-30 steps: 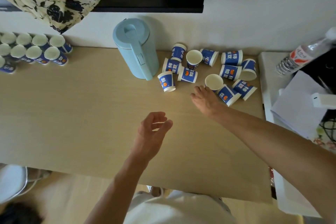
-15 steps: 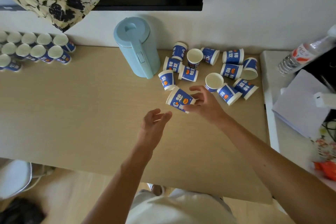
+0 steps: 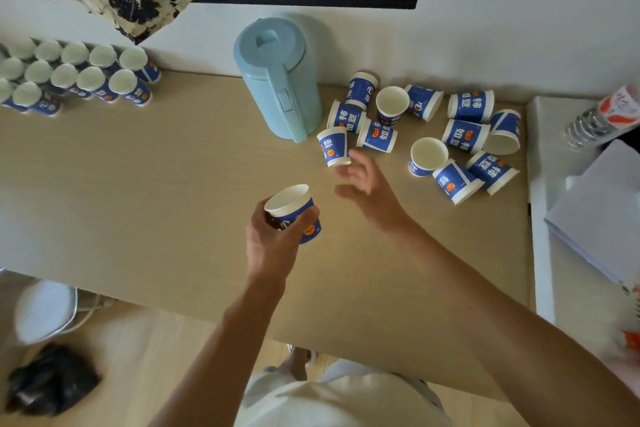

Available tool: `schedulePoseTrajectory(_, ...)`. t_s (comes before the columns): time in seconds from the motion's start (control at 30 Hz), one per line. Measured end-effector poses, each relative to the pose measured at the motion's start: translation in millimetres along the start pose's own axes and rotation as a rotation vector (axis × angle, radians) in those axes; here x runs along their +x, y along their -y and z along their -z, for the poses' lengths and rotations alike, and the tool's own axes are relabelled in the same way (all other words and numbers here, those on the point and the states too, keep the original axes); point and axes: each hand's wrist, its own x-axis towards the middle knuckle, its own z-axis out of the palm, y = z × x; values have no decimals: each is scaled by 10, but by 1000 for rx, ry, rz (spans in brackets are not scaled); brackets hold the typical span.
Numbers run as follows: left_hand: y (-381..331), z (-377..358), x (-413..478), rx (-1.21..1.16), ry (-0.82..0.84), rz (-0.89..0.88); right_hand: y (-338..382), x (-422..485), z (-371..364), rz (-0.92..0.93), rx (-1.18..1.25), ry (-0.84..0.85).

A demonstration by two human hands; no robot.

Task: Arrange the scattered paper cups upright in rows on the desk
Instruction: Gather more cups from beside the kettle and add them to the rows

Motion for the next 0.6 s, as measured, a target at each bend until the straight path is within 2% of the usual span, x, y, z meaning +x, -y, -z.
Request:
schedulePoseTrajectory(0.1, 24, 112, -8, 8, -42, -3, -73, 612, -98, -25, -309, -301)
schedulePoseTrajectory(0.27, 13, 223, -108, -11, -97, -9, -233, 1323, -376, -93, -813, -340)
schedulePoseTrajectory(0.43, 32, 313, -161, -20, -104, -40, -353, 1576, -454, -96, -927, -455)
schedulePoseTrajectory(0.6, 29, 436, -201, -33, -108, -61, -445, 1459, -403, -94, -816, -486)
